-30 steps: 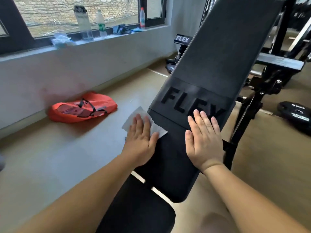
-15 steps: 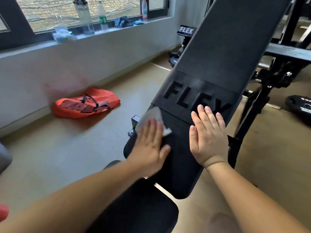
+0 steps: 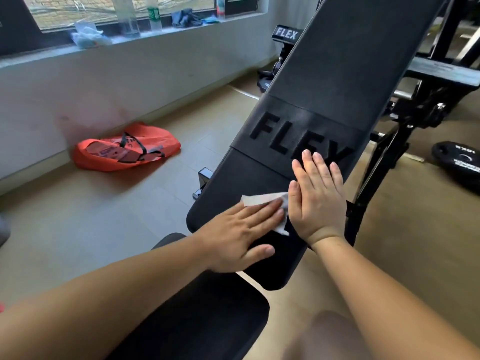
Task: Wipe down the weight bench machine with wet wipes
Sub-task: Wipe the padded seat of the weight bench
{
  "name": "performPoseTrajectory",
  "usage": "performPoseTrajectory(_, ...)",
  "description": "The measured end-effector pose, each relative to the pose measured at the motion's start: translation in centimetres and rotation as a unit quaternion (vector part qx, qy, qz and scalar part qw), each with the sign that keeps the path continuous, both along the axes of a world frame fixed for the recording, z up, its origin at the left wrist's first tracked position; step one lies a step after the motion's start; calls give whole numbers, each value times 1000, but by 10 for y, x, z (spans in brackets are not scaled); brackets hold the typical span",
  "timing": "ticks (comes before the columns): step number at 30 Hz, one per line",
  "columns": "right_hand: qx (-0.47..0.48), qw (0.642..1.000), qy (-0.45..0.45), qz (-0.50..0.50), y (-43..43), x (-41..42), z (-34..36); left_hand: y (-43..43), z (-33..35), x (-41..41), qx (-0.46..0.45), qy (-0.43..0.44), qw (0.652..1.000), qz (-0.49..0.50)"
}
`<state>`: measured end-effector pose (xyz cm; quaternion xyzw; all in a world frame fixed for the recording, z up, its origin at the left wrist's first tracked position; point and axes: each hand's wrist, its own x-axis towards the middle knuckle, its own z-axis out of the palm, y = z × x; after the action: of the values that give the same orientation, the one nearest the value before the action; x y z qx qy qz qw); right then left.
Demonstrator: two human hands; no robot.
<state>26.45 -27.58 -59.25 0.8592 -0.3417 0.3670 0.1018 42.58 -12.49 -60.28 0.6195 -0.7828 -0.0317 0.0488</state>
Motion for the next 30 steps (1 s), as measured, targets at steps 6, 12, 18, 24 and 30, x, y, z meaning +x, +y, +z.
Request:
performPoseTrajectory(6,16,1000,17,-4,-1,-2,-1,15,-14,-51,26,-3,999,23)
performPoseTrajectory(12,57,998,40,2,-3,-4,4,-4,-5,-13,-15,14,998,67)
performPoseTrajectory(18,316,945,-17,88,-3,-19,44,3,-14,-64,8,31,999,32)
performPoseTrajectory(24,266,945,18,191,66,-46,43,2,6,-45,-14,91,996,-19)
performPoseTrajectory(30,291,939,115,145,69,-29,16,35,17,-10,-67,67,995,5)
